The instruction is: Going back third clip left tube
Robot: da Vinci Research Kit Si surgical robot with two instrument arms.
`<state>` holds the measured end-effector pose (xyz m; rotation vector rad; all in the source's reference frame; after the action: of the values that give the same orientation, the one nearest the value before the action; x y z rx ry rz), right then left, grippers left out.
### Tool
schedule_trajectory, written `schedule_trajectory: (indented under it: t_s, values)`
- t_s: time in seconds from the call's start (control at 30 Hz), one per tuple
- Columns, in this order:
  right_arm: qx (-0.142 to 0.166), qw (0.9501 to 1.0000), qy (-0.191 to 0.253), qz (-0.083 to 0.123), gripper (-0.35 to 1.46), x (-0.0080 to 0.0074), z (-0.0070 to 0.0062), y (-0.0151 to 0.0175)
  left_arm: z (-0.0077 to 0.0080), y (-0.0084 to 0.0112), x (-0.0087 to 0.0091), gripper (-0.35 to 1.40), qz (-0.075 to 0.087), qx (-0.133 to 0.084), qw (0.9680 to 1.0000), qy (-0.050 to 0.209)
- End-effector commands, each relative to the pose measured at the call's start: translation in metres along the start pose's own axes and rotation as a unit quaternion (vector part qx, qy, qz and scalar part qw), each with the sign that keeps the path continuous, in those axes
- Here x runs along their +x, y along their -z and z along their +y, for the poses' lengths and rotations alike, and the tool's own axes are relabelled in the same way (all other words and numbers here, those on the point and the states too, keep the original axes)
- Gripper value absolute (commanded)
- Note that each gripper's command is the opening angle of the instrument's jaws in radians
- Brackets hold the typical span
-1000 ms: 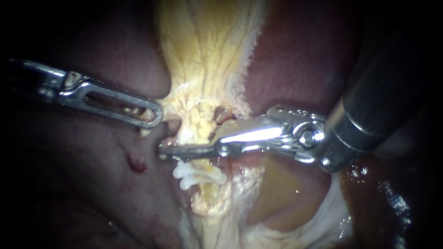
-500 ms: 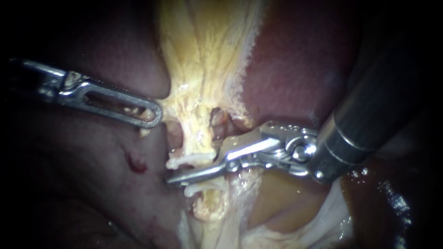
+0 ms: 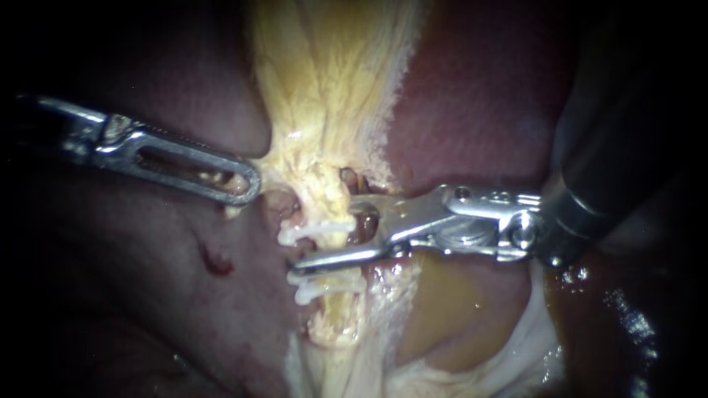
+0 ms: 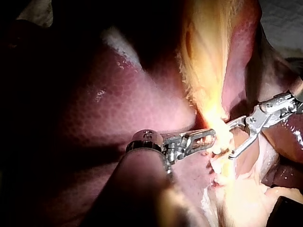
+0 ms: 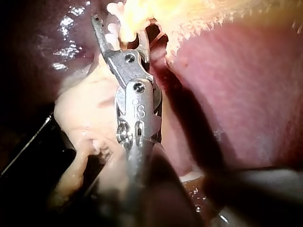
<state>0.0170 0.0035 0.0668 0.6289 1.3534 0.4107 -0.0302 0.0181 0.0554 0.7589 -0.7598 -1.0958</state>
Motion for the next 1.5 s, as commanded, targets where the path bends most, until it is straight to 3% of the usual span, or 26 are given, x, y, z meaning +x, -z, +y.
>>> schedule_trajectory:
  t_s: [0.03,0.23,0.57,0.73,0.93,1.2,1.4,1.5]
  values:
    - [0.001,1.0000,0.000,0.000,0.50,0.0002,-0.0002,0.0005,0.0000,0.0000,0.0000,-0.35,0.000,0.000,1.0000,0.000]
    - [0.002,0.9998,0.013,-0.011,0.50,0.0007,-0.0008,0.0044,0.0000,-0.0001,0.0000,-0.35,0.000,0.000,1.0000,0.000]
    - [-0.002,0.9984,0.050,-0.028,0.50,0.0035,-0.0028,0.0116,0.0000,-0.0002,0.0000,-0.35,-0.001,0.000,1.0000,0.000]
    - [0.002,0.9981,0.054,-0.031,0.50,0.0044,-0.0037,0.0132,0.0000,-0.0002,0.0000,-0.35,-0.001,-0.001,1.0000,0.000]
    - [0.002,0.9979,0.056,-0.031,0.50,0.0046,-0.0038,0.0134,0.0006,-0.0007,0.0002,-0.35,-0.001,-0.001,1.0000,-0.001]
    - [0.001,0.9976,0.062,-0.031,0.50,0.0046,-0.0038,0.0135,0.0020,-0.0059,0.0013,-0.35,-0.002,-0.003,1.0000,-0.007]
    - [-0.001,0.9975,0.065,-0.030,0.50,0.0048,-0.0038,0.0136,0.0030,-0.0090,0.0000,-0.35,0.000,-0.009,0.9999,-0.007]
    - [-0.001,0.9975,0.065,-0.030,0.50,0.0048,-0.0038,0.0136,0.0034,-0.0096,-0.0003,-0.35,0.000,-0.009,0.9999,-0.007]
